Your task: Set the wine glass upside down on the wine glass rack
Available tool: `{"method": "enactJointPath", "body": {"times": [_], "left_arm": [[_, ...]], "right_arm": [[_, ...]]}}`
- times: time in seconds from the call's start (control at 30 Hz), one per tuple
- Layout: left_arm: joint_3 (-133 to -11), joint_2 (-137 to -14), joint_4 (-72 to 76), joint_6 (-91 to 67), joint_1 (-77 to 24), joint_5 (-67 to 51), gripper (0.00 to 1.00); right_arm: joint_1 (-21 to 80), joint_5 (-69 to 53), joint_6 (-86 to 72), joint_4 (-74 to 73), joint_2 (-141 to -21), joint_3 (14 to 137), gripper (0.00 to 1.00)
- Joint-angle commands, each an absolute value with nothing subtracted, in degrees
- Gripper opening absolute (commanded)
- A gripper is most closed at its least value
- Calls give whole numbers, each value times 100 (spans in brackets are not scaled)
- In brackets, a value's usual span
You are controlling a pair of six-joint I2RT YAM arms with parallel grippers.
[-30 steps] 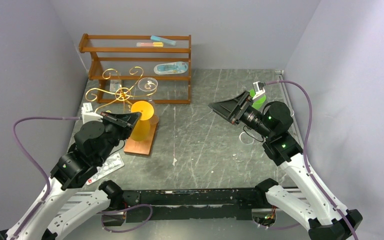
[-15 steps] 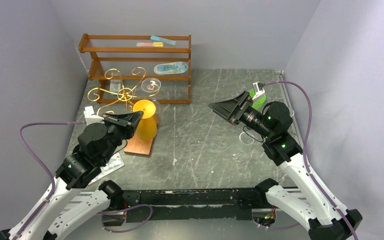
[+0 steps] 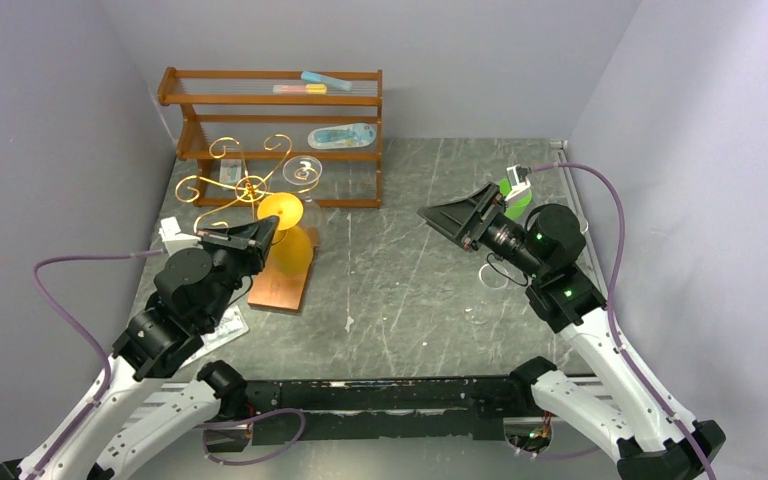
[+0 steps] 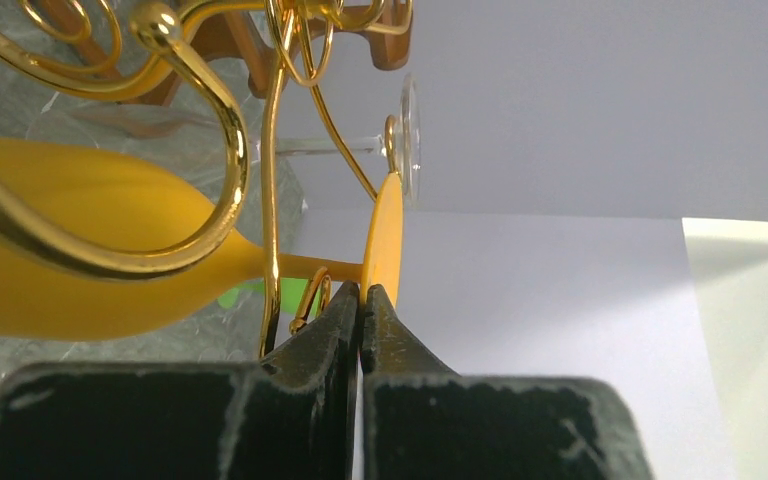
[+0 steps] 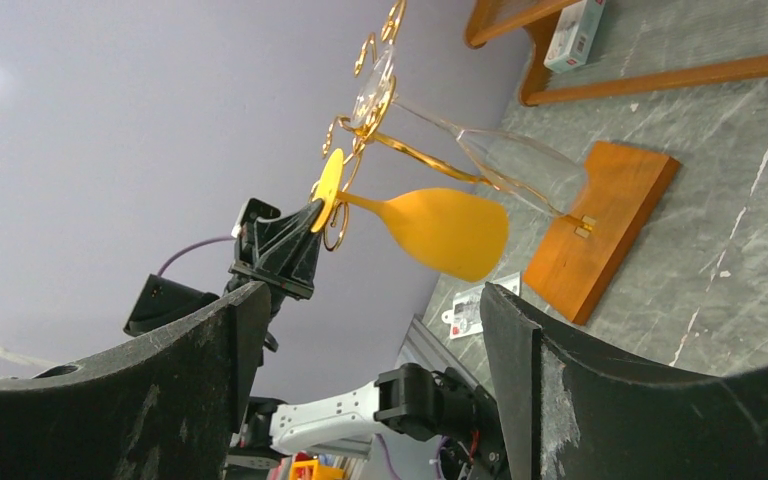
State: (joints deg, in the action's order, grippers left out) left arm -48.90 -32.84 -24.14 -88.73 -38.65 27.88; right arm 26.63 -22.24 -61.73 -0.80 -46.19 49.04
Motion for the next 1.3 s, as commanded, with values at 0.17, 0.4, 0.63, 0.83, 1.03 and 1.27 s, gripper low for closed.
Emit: {"method": "enactJointPath", "body": {"times": [0.17,0.4,0.63,0.83,1.03,1.27], "left_arm": [[-5005,-3285,-2334,-9133,-3822,3375,5],[-5135,-3130,-2538,-9101,-3822,3638,5],[-5190,-2964,-2853,-9124,-3819,3540,5],[-5109,-2744,-3125,-9146,-3819,3426,5],[-4996,-2577,-3102,-8830,-3822,3177,5],[-5019,-2640,-2874,-8246,-3823,2799,5]], "right_arm": [[2663,-2151,-6194,-166,-4544,4821,81],[2663,-2147,-6194,-160,-4566,4827,81],[2668,-2170,-6252,-79,-4614,4808,80],[2663,-2145,-6233,-105,-4622,4832,80],[2665,-2136,-6214,-118,-4667,4821,80],[2664,-2143,-6199,-133,-4700,4774,80]]}}
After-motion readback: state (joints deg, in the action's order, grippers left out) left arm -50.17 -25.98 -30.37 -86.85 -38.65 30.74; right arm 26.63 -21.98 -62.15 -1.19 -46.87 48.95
